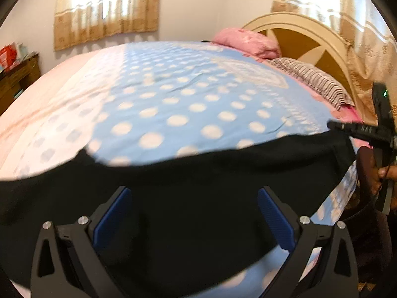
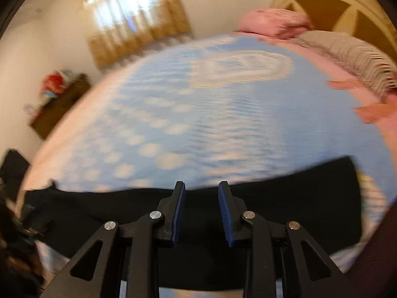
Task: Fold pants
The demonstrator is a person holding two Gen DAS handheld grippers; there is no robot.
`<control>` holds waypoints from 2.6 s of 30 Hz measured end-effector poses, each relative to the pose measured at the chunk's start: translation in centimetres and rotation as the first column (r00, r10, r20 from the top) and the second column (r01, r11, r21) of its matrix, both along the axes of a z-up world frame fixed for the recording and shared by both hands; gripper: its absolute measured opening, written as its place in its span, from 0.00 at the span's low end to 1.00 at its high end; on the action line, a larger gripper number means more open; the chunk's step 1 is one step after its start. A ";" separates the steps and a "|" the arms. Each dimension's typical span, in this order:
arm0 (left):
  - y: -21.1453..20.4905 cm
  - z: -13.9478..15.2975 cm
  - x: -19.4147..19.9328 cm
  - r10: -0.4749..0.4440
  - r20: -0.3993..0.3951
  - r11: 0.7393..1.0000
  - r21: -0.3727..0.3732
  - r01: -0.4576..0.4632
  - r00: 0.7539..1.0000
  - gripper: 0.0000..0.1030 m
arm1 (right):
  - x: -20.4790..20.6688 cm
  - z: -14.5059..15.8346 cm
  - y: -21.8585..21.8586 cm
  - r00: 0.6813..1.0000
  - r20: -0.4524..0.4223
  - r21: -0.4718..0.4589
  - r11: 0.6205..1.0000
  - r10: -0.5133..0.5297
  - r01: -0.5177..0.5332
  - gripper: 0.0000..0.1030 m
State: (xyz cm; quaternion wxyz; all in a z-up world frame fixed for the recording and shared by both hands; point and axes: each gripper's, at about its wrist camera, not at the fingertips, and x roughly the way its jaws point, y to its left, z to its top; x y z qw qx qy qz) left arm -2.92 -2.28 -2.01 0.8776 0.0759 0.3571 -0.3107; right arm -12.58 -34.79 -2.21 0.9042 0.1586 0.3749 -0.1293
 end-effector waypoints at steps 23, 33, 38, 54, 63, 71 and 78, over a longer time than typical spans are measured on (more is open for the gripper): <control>-19.9 -3.2 2.3 -0.134 -0.050 0.977 0.163 0.140 0.990 1.00 | -1.1 -5.7 5.2 0.889 -0.232 0.295 0.899 0.395 -0.323 0.29; -19.8 -2.4 2.9 -0.069 -0.064 0.989 0.130 0.077 0.996 1.00 | 0.2 -4.8 1.4 0.975 -0.059 0.267 0.944 0.215 -0.192 0.30; -20.5 -3.0 2.9 -0.060 -0.037 0.987 0.148 0.065 0.998 1.00 | -1.0 -6.7 2.4 0.939 -0.130 0.369 0.895 0.317 -0.251 0.30; -18.2 -1.1 -3.5 -0.186 0.097 0.975 0.138 0.172 0.978 1.00 | -2.8 -3.3 -8.8 0.978 -0.177 -0.042 0.993 -0.112 0.106 0.30; -18.4 -2.9 -4.3 -0.233 0.099 0.951 0.231 0.205 0.968 1.00 | -8.6 0.0 -14.0 0.946 0.094 0.118 0.947 -0.312 0.300 0.49; -17.2 -1.1 -4.5 -0.220 0.086 0.968 0.143 0.206 0.972 1.00 | -10.1 -2.0 -13.5 0.950 0.064 0.206 0.936 -0.304 0.286 0.59; -15.9 -1.3 -4.0 -0.174 0.053 0.974 0.157 0.164 0.983 1.00 | -8.1 -4.2 -12.6 0.966 -0.039 0.129 0.958 -0.254 0.257 0.59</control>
